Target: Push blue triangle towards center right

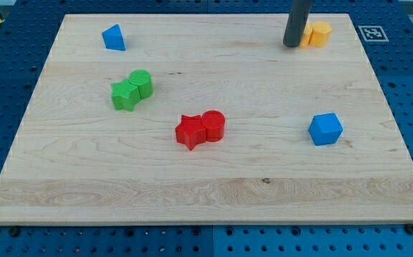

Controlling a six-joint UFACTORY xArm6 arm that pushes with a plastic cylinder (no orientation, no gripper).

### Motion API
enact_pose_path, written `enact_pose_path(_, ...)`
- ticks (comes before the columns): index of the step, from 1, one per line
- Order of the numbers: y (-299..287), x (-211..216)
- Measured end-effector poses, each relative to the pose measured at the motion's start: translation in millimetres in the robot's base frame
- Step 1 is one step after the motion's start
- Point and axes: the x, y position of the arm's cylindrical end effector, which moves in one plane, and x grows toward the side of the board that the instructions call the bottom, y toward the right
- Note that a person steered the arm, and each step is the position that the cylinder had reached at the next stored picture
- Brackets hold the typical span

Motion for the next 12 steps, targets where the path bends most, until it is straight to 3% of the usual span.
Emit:
enact_pose_path(2,5.8,0.0)
enact_pose_path(5,-34.6,5.1)
enact_pose_path(7,-121.9,-1.3)
enact_pose_path(11,-374.7,-58.8)
enact_pose_path(12,-400.2,-51.9)
